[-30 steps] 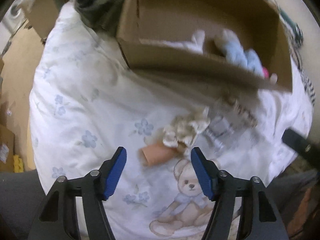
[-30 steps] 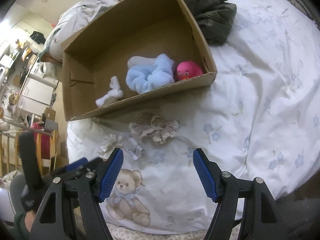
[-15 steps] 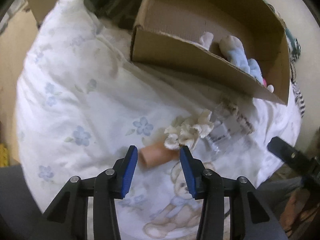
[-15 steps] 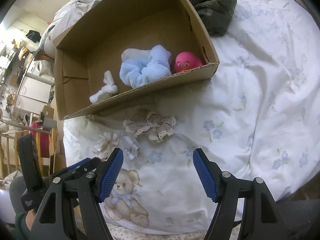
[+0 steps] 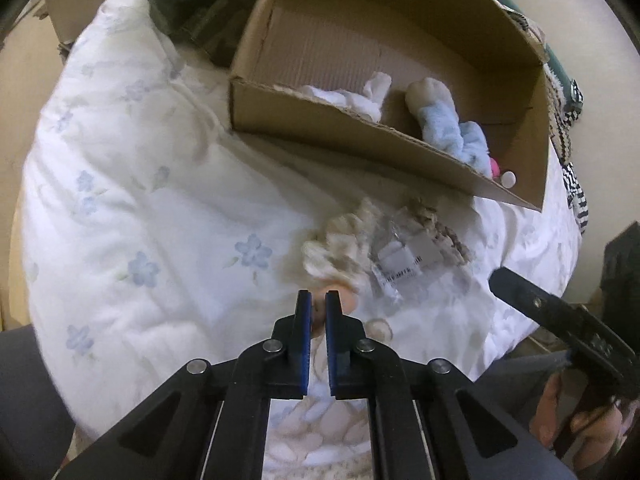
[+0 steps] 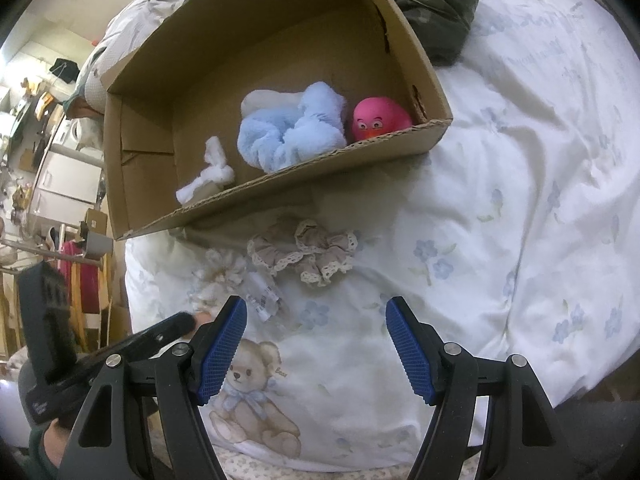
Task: Organize soft objects
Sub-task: 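Grasp the peach tube with the left tool while the right tool grasps the clear plastic bag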
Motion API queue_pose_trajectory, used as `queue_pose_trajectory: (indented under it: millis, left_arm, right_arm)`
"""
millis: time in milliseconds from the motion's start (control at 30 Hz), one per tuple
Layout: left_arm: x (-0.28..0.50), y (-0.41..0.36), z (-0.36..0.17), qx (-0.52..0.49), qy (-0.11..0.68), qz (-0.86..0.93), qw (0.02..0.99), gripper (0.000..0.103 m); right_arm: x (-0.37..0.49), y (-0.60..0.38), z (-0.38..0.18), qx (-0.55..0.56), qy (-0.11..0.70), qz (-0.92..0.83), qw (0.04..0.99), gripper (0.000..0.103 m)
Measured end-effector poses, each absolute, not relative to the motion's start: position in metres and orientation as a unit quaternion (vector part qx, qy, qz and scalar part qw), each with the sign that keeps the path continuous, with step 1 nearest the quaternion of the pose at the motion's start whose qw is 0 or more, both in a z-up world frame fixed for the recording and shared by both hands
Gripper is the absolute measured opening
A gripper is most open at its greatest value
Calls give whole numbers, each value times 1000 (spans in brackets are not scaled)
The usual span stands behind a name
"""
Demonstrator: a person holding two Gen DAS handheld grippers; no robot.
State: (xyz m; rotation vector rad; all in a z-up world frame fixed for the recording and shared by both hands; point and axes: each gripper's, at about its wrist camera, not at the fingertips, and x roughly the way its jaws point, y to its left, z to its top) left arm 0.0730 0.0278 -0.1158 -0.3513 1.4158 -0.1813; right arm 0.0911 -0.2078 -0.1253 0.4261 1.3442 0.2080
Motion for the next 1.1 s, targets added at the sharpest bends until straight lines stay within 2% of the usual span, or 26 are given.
queue_pose_trajectory:
  millis: [267,300,367,467,700,767,800,867,933,1100]
  left_arm:
    - [58,43,-69,-129,606,-60,782,6]
    - [56,46,-65,-129,602,-61,786,6]
    - [57,45,-64,-125,598,-57,790,6]
    - [60,47,-69,-120,598,-51,791,6]
    - [65,44,-77,-127,597,-48,791,6]
    - [66,44,-79,-131,599,-48,789,6]
    - [67,43,-80,-133,599,-48,788,6]
    - [67,44,-79,-136,597,-47,789,6]
    - [67,44,-78,-138,594,-47,791,6]
    - [65,47,-74,-136,587,-42,797,6]
  right_arm:
    - [94,-216,-142,293,630,128,707,75]
    - [95,-214,-144,304,631,133,701,72]
    - [98,-207,-147,303,636,140,695,57]
    - [102,-189,-151,284,644,149,695,48]
    - [111,-166,-169,234,662,128,700,45]
    - [111,-165,-172,230,664,129,700,32]
    - [110,-164,-172,230,663,131,700,29]
    - [109,-163,-168,228,657,141,704,10]
    - [107,-162,-159,222,646,153,714,6]
    - [95,-163,-134,216,621,181,731,5]
